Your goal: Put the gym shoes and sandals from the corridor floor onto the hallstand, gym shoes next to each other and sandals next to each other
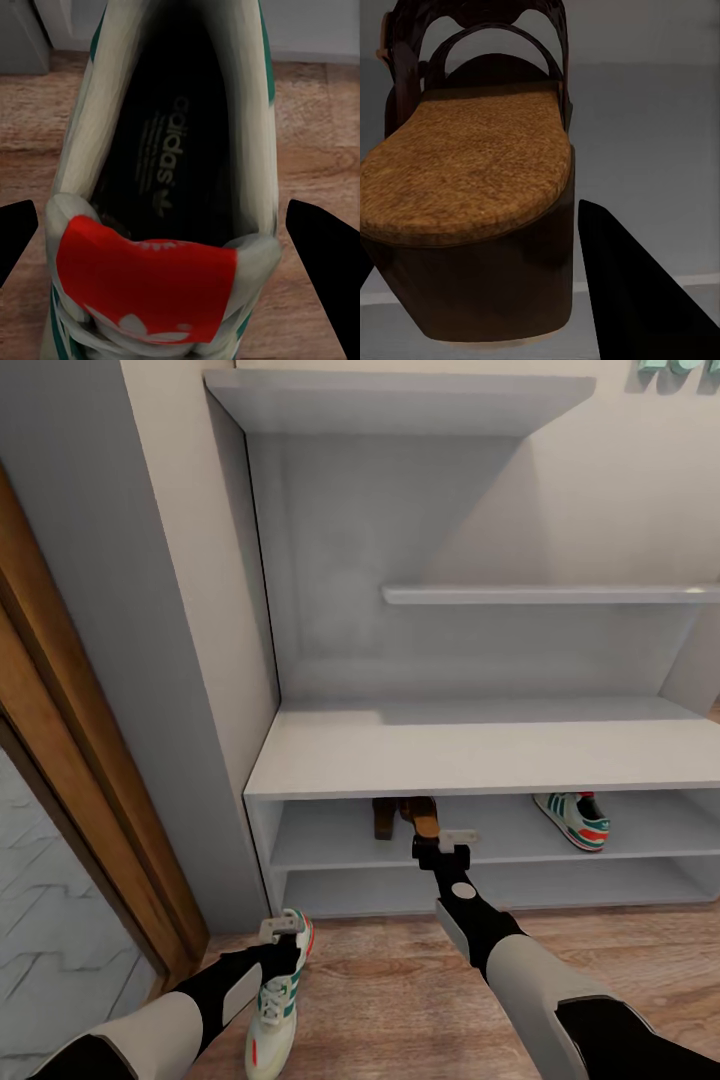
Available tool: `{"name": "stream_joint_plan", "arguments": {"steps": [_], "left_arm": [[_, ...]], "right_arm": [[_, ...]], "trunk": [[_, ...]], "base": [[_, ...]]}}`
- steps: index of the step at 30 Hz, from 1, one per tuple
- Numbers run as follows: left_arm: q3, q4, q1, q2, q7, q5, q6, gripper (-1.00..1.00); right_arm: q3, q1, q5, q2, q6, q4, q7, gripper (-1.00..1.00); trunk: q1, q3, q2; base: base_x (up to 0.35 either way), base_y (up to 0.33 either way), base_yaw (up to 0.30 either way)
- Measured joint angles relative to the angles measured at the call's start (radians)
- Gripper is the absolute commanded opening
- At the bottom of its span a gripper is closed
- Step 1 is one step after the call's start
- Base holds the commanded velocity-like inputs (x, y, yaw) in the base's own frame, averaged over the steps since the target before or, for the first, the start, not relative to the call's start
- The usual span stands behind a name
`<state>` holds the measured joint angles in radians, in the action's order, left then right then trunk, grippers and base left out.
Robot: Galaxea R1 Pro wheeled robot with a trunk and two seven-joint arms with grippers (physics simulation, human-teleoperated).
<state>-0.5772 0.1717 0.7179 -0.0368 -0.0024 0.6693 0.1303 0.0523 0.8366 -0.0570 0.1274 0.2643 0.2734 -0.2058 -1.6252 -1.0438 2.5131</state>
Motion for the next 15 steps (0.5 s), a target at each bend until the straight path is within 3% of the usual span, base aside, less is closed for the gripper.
{"name": "stream_joint_plan", "arguments": {"steps": [7,15], "left_arm": [[-0.082,0.0,0.0,0.0,0.0,0.001,0.053,-1.0],[-0.094,0.0,0.0,0.0,0.0,0.001,0.076,-1.0]], "right_arm": [[0.0,0.0,0.0,-0.001,0.0,0.0,0.0,-1.0],[0.0,0.0,0.0,0.0,0.0,0.0,0.0,-1.0]], "trunk": [[0.0,0.0,0.0],[0.0,0.0,0.0]], "base": [[0.0,0.0,0.0],[0.0,0.0,0.0]]}}
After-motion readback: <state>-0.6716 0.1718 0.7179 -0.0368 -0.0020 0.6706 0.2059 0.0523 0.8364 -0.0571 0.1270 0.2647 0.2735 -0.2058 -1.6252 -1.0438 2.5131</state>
